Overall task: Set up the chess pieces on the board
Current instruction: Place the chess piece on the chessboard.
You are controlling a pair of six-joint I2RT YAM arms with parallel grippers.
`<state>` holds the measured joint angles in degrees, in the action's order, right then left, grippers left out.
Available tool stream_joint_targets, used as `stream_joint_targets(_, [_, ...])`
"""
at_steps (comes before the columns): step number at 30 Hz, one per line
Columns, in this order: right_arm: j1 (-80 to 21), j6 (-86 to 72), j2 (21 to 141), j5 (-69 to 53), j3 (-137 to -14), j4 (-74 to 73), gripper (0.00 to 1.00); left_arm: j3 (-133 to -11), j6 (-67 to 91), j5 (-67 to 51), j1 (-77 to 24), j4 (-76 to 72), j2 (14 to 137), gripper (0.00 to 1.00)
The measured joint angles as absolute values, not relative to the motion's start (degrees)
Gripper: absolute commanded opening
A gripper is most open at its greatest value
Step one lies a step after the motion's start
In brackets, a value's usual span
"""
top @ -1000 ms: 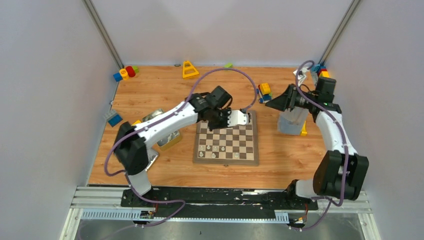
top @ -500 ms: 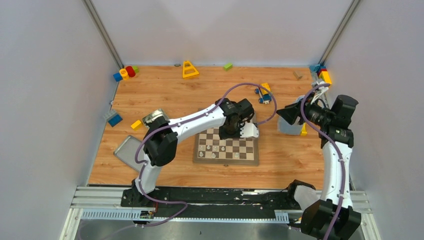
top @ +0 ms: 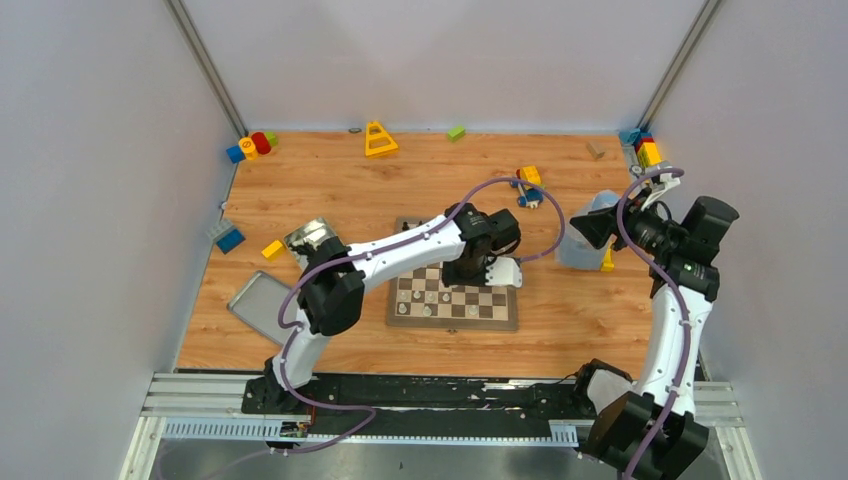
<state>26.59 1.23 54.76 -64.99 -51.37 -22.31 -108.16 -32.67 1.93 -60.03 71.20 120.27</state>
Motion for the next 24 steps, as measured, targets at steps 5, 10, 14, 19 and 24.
stream_joint_targets(5, [28.2, 1.2, 54.8, -66.3, -51.4, -22.5, 0.60, -113.8, -32.7, 3.4, -61.8, 73.5, 125.4, 0.14])
stream_joint_targets(10, [29.5, 1.2, 55.1, -67.3, -51.0, -22.6, 0.60, -119.9, -32.7, 5.2, -62.0, 76.1, 131.9, 0.15])
stream_joint_targets(14, [29.8, 1.2, 55.6, -68.4, -50.6, -23.3, 0.60, -124.2, -32.9, 6.4, -62.1, 77.9, 135.6, 0.16])
stream_joint_targets(19, [29.8, 1.2, 56.1, -69.6, -50.6, -23.4, 0.60, -126.2, -33.3, 7.2, -62.4, 79.3, 137.4, 0.22])
stream_joint_targets(24, [29.8, 1.2, 56.4, -70.4, -50.6, -23.4, 0.60, -126.2, -33.6, 7.7, -62.8, 80.1, 137.4, 0.28])
